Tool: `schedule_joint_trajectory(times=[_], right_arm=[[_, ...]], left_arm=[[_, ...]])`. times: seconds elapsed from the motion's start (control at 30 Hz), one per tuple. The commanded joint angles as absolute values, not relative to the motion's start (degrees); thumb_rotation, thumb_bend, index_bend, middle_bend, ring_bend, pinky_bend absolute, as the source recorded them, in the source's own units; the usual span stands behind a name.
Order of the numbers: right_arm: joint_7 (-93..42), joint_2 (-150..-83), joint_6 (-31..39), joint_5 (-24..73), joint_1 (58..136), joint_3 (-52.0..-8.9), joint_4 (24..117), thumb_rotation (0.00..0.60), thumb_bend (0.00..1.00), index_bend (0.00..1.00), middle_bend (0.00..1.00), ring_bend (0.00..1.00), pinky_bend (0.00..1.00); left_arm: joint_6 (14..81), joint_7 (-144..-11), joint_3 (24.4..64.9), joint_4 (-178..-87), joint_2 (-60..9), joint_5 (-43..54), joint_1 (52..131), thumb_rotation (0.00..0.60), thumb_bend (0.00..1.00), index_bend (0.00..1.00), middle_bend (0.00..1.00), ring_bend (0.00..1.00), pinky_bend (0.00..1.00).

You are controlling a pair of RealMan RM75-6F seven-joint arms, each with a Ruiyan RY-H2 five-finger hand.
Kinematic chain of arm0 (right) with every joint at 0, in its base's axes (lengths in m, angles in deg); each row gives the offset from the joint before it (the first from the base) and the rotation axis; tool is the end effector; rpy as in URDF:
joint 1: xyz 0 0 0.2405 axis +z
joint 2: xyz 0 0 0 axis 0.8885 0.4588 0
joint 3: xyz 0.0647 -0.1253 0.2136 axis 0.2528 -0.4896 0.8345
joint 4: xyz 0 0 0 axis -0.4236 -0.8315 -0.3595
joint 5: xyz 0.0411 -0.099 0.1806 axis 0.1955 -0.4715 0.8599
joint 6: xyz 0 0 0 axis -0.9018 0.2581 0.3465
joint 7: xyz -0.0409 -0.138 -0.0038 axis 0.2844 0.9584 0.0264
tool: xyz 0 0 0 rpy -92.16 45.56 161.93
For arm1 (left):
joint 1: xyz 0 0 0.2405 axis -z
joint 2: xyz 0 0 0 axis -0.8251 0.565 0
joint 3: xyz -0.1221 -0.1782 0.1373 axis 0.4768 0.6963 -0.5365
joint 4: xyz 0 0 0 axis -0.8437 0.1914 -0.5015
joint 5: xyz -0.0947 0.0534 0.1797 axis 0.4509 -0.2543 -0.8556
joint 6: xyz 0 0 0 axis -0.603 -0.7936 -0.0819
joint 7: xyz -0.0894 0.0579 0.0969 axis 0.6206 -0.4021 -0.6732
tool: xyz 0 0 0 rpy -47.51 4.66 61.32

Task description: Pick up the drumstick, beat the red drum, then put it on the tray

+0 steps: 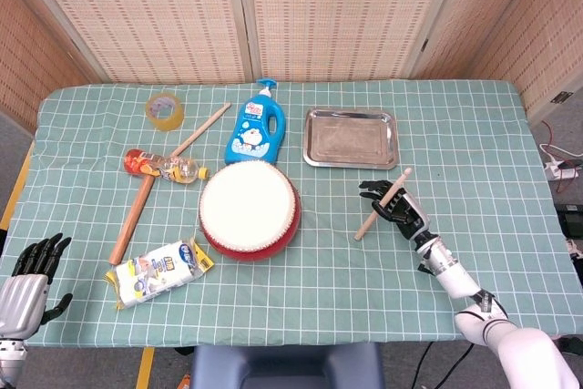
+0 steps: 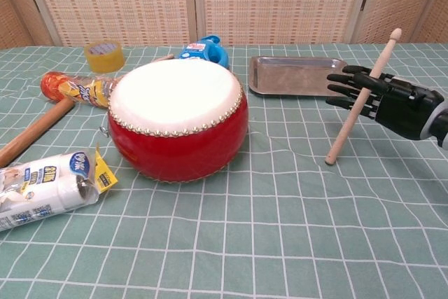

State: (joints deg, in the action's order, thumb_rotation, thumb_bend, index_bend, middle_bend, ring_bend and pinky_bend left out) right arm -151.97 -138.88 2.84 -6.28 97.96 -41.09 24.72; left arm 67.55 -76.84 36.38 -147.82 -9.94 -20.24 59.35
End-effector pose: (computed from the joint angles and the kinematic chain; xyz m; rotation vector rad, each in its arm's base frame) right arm -0.2806 -0.3571 -0.0222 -0.6780 2.4195 -1.7603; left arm -0.3282 0.1646 0.1380 -1.4245 -0.9465 -0.8448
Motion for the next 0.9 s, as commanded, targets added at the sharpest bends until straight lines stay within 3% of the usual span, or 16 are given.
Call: schedule_joint_trajectory(times=[0.03,0.67,0.9], right_arm=[[-151.98,-139.25,2.42,-6.59,97.97,-41.72,24.35,0.6,0.42,0.43,0.31,0.14,0.2],[-145.78,-139.93,1.08,-10.04,98.27,-47.03,27.87,0.6,0.42,0.46,0.34,0.21,0.25],[-143.0,-139.92,2.62,-9.1,98.22,-47.31,29.85,0.6,0.42,0.51,0.45,0.34,0.36]], left_arm=[[67.47,-76.66,36.34,-147.61,-10.01,-20.22,59.34,0.6,0.23,0.06,0.0,0.0,0.0],[66.95,-75.32,36.04,-146.43,-10.55,-20.43,59.39,0.6,0.23,0.06,0.0,0.0,0.0],[66.73,-74.77,35.88,-145.93,-10.64,-20.37,59.33,0.6,0.23,0.06,0.0,0.0,0.0]])
